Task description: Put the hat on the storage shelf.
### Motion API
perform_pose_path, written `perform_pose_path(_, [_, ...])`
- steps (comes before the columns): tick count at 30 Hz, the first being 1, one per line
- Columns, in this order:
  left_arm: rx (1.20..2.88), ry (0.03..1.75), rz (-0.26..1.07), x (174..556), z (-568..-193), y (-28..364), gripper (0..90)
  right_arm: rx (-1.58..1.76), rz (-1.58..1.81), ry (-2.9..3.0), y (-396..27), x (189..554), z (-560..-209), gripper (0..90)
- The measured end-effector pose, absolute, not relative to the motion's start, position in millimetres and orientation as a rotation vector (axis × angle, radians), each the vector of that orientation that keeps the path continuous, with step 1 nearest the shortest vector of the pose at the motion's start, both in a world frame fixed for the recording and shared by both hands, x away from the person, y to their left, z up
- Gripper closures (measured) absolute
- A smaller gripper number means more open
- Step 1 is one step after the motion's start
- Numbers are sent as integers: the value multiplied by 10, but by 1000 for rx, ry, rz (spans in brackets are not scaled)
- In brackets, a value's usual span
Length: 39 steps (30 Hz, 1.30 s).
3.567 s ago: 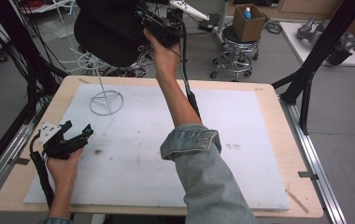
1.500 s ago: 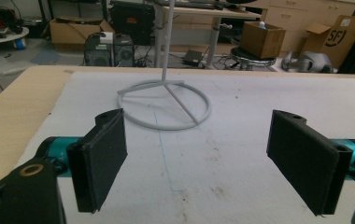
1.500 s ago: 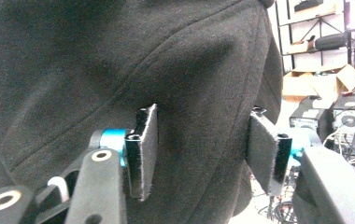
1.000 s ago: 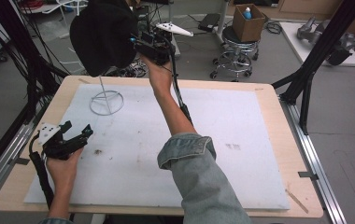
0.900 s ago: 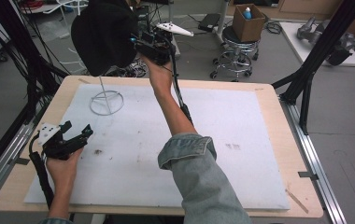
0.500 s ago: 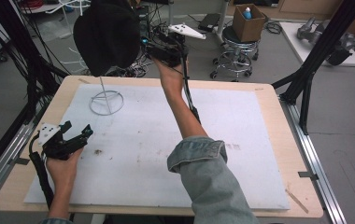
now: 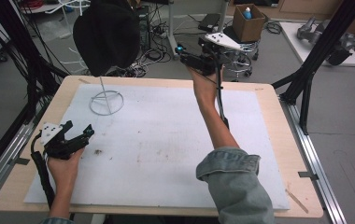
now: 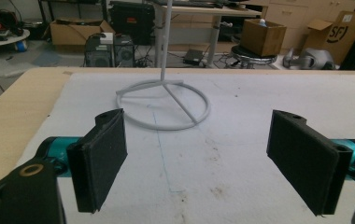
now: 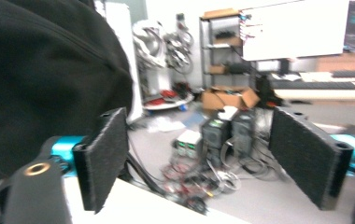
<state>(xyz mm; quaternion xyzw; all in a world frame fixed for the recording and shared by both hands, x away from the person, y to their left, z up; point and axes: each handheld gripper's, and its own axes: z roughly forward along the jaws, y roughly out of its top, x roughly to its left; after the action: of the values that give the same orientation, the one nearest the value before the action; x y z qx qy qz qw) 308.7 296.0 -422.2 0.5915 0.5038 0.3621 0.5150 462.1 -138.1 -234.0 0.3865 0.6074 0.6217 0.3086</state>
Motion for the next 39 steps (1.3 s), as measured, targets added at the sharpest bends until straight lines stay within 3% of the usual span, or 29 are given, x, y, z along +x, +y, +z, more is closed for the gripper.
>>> perform_pose_path(13, [1439,1207,880,3087,-4216,2938,201,1030,1527,1542,-1974,4217,-2530,124])
perform_pose_path(24, [1449,1196,891,3091,-4208,2902,201,1087,1444,1504,-2555,3792,-2950,122])
perform_pose_path(39, [1469,1189,902,3100,-4208,2870,201,1220,1355,1531,-2942,3327,-3395,98])
